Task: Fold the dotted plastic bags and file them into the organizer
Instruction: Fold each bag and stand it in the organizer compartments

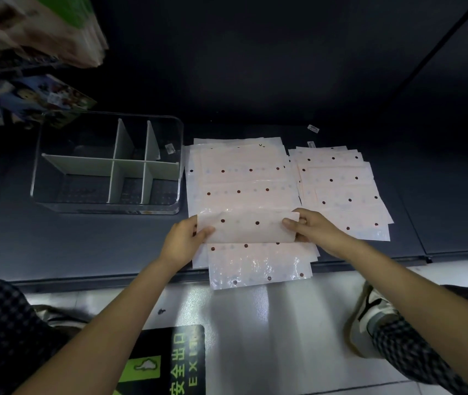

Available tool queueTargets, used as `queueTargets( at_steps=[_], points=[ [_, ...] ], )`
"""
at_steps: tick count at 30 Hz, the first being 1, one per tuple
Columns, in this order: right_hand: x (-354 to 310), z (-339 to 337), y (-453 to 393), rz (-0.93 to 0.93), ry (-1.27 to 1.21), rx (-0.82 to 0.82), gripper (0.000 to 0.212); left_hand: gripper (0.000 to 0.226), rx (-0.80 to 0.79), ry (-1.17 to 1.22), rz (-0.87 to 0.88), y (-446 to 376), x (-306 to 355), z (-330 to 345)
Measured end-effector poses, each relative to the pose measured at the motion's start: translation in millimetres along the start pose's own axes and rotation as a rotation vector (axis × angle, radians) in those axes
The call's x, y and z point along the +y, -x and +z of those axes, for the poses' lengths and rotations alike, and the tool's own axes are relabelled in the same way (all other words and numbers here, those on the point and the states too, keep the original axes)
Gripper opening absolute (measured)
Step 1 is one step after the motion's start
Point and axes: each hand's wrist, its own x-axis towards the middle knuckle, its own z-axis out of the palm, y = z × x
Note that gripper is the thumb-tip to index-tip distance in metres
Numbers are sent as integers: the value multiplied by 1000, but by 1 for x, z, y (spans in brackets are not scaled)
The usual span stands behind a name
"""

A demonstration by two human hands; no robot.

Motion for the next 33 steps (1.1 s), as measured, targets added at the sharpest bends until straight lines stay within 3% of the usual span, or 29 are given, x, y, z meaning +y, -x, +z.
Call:
queueTargets(
  at_steps=[4, 7, 11, 12, 16, 19, 21, 23, 24, 26, 29, 33],
  points=[
    [10, 14, -15, 44, -12, 309, 30, 30, 58, -53, -66, -5, 2, 5],
    [10, 20, -21, 77, 94, 365, 27, 38, 159, -141, -83, -2, 10, 13],
    [8, 22, -23, 82, 187, 393, 34, 61, 409, -516, 150, 16, 15, 33],
    [7, 22, -24, 84, 209, 402, 35, 63, 378, -581, 241, 19, 16, 38],
    [5, 25, -26, 92, 280, 420, 35, 72, -44, -906, 428, 21, 3, 53],
    [1, 28, -24, 106, 243, 451, 18, 72, -147, -999, 367, 19, -8, 57],
    [0, 38, -16, 56, 286, 591, 20, 71, -184, -1009, 355, 18, -9, 56],
    [1, 59, -4, -199, 483, 746, 26, 72, -194, -1020, 353, 17, -9, 57],
    [2, 72, 1, -363, 579, 727, 31, 72, -193, -1027, 352, 16, -8, 58],
    [3, 99, 4, -541, 778, 465, 44, 75, -193, -1038, 342, 15, -8, 59],
    [13, 121, -1, -516, 927, 111, 55, 68, -198, -1059, 327, 15, -10, 60],
    [28, 98, -7, -370, 969, 94, 61, 70, -181, -1033, 344, 16, -13, 59]
  ],
)
